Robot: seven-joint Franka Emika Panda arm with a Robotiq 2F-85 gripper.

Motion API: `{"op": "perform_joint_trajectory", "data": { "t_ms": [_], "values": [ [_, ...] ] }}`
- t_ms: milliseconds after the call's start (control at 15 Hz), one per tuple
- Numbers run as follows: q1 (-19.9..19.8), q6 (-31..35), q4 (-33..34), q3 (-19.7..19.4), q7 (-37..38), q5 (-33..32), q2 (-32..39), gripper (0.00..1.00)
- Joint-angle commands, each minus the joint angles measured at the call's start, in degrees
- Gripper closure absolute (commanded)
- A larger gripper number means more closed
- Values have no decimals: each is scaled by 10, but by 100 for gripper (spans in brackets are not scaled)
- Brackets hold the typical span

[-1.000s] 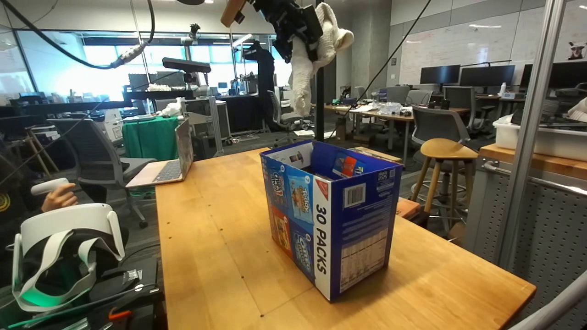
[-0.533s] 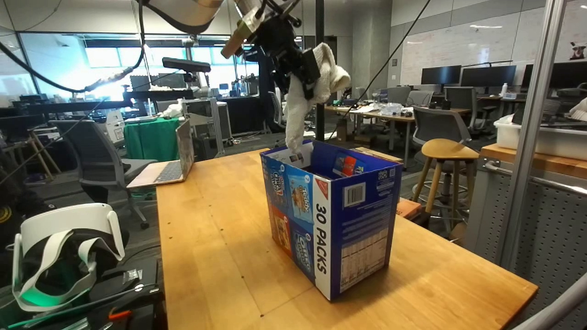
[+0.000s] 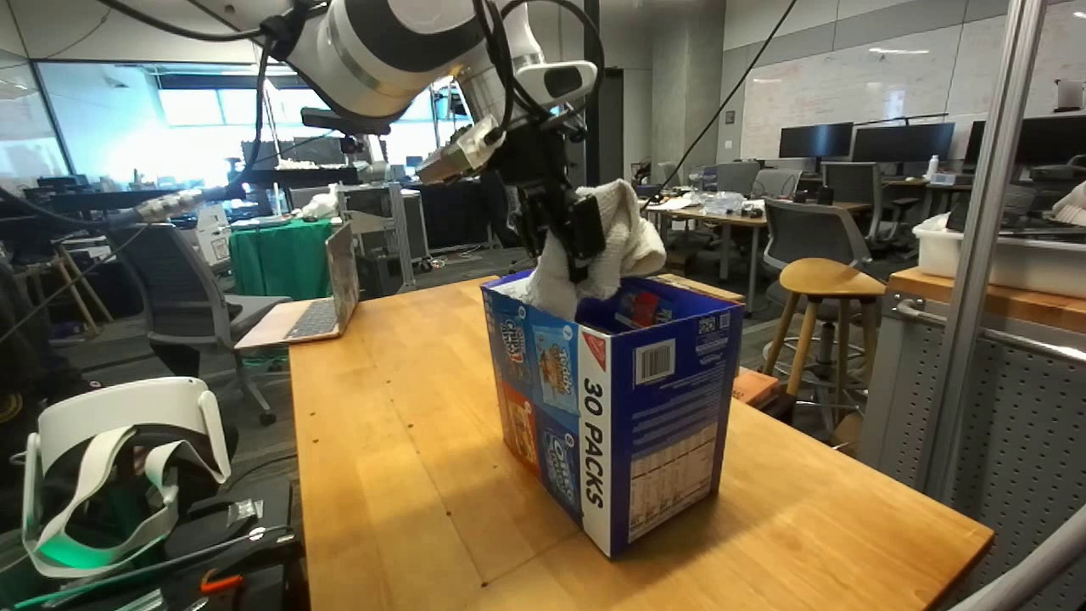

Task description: Pick up the avocado and wrap it on the cloth, then pick up the cloth and put it in the box

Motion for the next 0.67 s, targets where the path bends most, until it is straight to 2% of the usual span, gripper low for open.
{"op": "perform_joint_trajectory", "data": {
  "t_ms": [0,200,600],
  "values": [
    [-2,9,-15,-4,-36,34,16,92],
    [4,-5,-5,4,-41,38,54,92],
    [8,-37,20,10,-24,4,132,92]
  ]
}}
